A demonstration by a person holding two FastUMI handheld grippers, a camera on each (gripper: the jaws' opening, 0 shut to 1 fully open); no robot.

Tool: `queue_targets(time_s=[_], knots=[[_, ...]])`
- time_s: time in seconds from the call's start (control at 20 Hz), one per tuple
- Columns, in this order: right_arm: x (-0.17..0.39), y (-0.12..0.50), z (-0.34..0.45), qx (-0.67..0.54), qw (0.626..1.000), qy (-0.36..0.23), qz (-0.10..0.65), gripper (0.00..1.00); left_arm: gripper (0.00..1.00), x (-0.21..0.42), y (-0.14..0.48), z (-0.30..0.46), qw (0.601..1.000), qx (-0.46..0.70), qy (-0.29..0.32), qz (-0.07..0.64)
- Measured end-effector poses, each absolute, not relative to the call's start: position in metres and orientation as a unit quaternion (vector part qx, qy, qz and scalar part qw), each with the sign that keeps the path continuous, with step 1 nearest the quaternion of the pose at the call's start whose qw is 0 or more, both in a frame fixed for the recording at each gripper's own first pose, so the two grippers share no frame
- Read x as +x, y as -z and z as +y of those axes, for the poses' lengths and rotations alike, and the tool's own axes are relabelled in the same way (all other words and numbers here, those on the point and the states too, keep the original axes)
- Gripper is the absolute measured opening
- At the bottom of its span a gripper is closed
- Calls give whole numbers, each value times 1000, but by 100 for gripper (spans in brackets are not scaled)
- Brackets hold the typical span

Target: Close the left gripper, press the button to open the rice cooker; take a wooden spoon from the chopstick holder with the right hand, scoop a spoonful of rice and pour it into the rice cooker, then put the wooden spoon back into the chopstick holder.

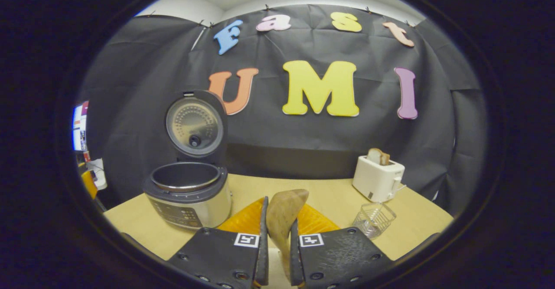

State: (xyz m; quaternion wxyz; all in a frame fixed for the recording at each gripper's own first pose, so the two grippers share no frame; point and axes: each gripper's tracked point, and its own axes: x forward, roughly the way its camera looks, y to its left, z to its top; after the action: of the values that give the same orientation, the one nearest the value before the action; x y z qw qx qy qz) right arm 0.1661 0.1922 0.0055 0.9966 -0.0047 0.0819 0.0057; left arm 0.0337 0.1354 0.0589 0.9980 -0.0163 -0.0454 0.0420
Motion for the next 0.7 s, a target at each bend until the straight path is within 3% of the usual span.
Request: queue_targets(time_s=[0.2,0.4,0.7], knots=[[167,6,188,19,995,22,100,19,100,37,-47,137,999,-21,-33,-23],[157,13,205,74,988,7,139,19,98,38,-47,119,998,-65,11,-19],[134,19,206,109,974,-24,195,19,98,36,-47,115,999,-49,17,-16]])
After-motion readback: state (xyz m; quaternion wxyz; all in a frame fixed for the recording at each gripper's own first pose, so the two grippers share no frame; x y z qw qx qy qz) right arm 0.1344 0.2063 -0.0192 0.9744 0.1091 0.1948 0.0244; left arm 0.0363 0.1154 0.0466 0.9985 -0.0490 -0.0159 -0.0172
